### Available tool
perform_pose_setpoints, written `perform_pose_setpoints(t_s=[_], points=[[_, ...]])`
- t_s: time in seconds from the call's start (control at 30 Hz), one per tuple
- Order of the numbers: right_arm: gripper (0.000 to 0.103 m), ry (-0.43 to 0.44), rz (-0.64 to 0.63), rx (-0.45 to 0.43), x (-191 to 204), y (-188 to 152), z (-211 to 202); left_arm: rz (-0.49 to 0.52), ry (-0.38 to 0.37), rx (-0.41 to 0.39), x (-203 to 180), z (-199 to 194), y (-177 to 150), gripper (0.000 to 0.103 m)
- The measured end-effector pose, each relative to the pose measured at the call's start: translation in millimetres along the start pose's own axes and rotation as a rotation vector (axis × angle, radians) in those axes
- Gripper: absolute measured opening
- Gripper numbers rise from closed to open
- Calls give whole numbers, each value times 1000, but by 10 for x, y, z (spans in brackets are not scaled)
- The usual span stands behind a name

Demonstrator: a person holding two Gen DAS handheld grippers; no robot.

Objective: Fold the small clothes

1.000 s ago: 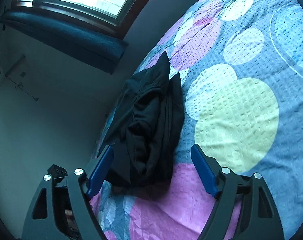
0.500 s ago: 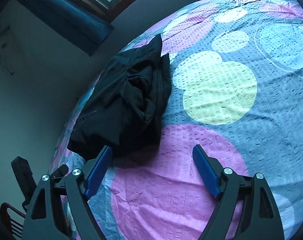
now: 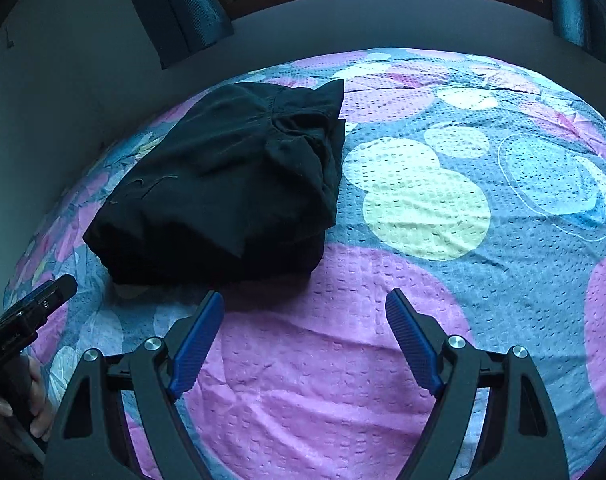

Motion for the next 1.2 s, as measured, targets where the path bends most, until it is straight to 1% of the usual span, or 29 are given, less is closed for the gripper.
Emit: perform_pose_setpoints(t_s=[0.27, 0.53, 0.7, 0.97, 1.2], points=[[82, -33, 9, -24, 6, -17, -63, 19, 1, 13, -54, 32, -32, 101], [82, -32, 26, -37, -47, -13, -81, 3, 8, 5, -29, 24, -25, 101], [82, -32, 26, -36, -49, -13, -79, -8, 26, -5, 2, 9, -15, 101], [82, -38, 24, -38, -38, -18, -74, 0, 47, -2, -9, 13, -11, 101], [82, -35, 28, -29, -54, -33, -46, 10, 35, -3, -31, 3, -7, 101]])
Point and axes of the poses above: each gripper's, at about its wrist camera, not at the fingertips, and z roughly the way its jaws point, x to its left, y to its top, the point moved 1 cm from there along z, roughly the way its jaws point, and after that the axes turned 11 degrees about x, right-handed, at the moved point
